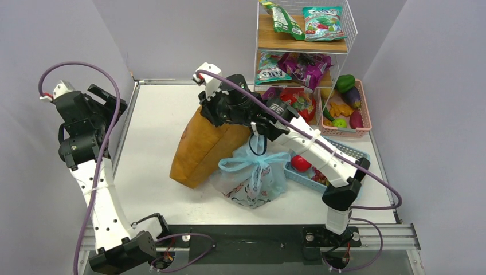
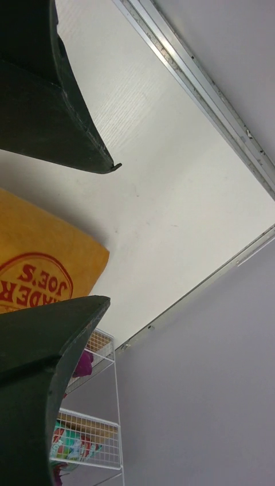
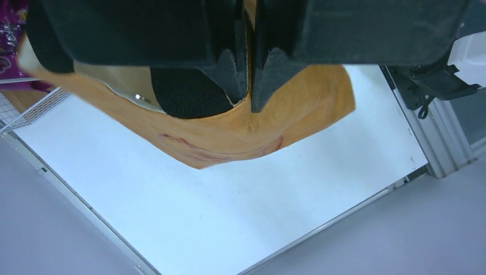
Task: Place the food into the grocery bag and tie it
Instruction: Adjust the grocery bag at the center of the board.
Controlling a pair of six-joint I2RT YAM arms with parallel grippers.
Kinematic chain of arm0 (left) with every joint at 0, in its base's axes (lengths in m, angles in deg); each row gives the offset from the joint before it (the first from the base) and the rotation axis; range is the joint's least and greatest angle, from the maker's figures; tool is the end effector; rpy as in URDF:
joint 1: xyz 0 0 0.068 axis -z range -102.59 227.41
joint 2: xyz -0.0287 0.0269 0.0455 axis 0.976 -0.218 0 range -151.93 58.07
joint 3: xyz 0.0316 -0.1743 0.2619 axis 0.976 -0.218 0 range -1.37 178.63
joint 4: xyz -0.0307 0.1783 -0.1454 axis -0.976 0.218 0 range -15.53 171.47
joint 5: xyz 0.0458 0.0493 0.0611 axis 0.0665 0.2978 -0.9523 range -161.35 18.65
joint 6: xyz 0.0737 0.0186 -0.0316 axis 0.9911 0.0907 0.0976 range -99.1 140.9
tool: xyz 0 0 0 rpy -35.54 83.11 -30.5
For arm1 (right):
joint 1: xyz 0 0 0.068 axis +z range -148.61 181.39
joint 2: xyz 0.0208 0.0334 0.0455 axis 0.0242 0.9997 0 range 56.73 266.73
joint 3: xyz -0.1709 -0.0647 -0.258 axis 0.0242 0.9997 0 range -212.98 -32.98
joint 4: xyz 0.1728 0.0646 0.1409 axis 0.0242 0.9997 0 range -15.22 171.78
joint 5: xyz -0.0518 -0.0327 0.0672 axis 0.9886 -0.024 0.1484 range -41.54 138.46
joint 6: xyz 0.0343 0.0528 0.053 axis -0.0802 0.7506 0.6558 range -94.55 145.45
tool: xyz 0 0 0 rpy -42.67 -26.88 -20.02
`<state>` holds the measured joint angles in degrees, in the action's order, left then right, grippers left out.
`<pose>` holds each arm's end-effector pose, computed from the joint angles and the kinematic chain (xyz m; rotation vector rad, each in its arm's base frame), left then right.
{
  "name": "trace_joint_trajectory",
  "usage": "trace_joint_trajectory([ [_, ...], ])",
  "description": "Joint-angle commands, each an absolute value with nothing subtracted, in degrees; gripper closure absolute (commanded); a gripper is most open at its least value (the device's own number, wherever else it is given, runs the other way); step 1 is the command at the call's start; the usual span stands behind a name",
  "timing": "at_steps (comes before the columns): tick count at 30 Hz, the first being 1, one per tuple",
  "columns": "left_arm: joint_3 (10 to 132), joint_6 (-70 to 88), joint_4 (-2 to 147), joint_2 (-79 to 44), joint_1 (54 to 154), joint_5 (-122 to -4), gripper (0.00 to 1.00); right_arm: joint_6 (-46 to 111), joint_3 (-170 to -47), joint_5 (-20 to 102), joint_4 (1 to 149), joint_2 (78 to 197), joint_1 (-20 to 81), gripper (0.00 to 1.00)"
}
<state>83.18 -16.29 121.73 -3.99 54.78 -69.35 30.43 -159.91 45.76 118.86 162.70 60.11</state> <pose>0.1687 0.0676 0.4621 -0.9821 1.7519 -0.1975 0.2135 0.3578 0.4854 -0.9576 1.8191 0.7575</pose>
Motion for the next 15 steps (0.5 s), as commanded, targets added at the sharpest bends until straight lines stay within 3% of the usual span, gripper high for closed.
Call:
trace_joint_trajectory([
  [1, 86.26, -17.39, 119.33, -2.97, 54.2, -64.04, 0.24, 31.95, -157.13, 43.01, 109.81, 154.54, 60.76, 1.0],
  [6, 83.75, -21.79, 115.15, -3.05, 56.23, -52.46, 0.23, 32.34, -153.83, 39.65, 107.06, 155.59, 63.44, 1.0],
  [15, 79.75, -16.48, 110.76, -3.93, 70.48, -43.53, 0.28, 30.27, -148.42, 34.46, 106.8, 158.53, 66.34, 1.0],
])
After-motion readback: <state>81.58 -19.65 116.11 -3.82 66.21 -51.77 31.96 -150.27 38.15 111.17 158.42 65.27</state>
